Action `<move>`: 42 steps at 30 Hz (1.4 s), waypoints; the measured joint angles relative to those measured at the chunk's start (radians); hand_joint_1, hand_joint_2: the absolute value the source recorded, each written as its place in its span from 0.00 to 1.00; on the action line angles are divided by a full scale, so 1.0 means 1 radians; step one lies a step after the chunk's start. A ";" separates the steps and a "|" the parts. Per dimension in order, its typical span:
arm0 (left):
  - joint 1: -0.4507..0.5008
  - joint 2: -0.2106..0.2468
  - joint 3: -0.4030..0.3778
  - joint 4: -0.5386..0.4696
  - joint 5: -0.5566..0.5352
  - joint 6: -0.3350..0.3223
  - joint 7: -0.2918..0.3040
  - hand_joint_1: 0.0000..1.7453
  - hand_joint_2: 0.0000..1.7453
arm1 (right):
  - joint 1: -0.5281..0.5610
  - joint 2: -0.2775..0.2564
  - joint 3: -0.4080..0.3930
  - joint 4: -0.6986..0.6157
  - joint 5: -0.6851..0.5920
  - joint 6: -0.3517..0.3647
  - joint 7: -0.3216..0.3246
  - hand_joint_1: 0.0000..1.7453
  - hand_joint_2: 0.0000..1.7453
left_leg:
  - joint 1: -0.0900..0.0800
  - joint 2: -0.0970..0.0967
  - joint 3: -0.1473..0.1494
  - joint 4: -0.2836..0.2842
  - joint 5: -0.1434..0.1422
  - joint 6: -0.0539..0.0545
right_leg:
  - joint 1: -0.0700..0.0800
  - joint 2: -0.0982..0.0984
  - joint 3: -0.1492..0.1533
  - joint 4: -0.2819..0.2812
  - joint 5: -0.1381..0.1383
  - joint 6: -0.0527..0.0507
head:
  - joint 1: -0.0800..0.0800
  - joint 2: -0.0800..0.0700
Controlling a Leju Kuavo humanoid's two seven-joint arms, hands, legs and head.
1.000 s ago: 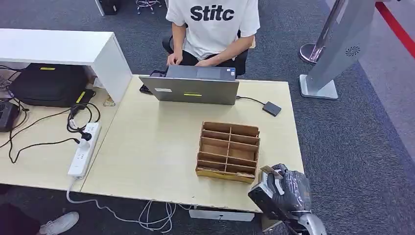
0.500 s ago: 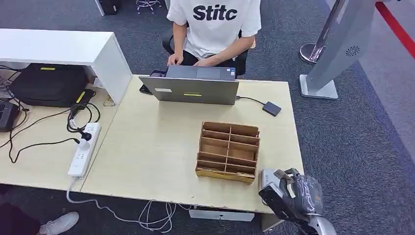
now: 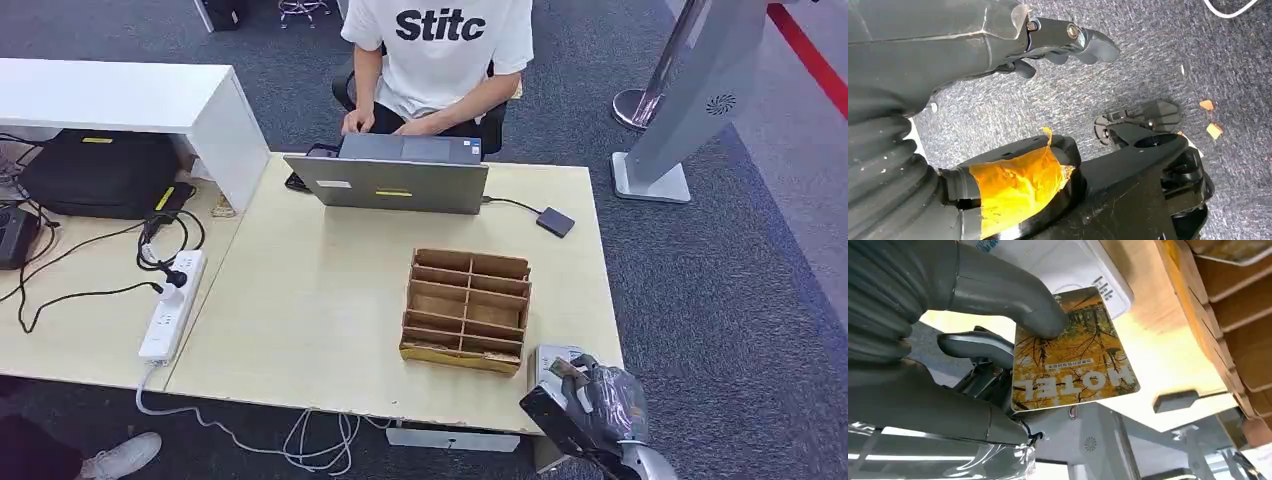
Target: Pass the card to the sensor for recognition and then transmit it.
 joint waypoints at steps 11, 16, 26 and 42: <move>0.000 0.000 0.000 0.000 0.000 0.000 0.000 0.00 1.00 | -0.001 0.000 0.000 0.019 0.010 0.012 0.010 1.00 1.00 | 0.000 0.000 0.000 0.000 0.000 0.000 | 0.000 0.000 0.000 0.000 0.000 0.000 | 0.000 0.000; 0.000 0.000 0.000 0.000 0.000 0.000 0.000 0.00 1.00 | 0.000 0.000 0.000 0.014 0.015 0.003 0.008 1.00 1.00 | 0.000 0.000 0.000 0.000 0.000 0.000 | 0.000 0.000 0.000 0.000 0.000 0.000 | 0.000 0.000; 0.000 0.000 0.000 0.000 0.000 0.002 0.000 0.00 1.00 | -0.013 -0.005 0.102 -0.228 0.008 -0.011 -0.023 1.00 1.00 | 0.000 0.001 0.000 0.000 0.000 0.000 | 0.000 0.000 0.000 0.000 0.000 0.000 | 0.000 0.000; -0.016 -0.004 -0.054 0.000 -0.122 -0.044 0.022 0.00 1.00 | -0.581 0.046 0.369 -0.025 -0.085 0.156 0.111 1.00 1.00 | 0.000 0.001 0.000 0.000 0.004 -0.001 | 0.000 0.001 0.000 0.001 0.002 -0.001 | 0.000 0.000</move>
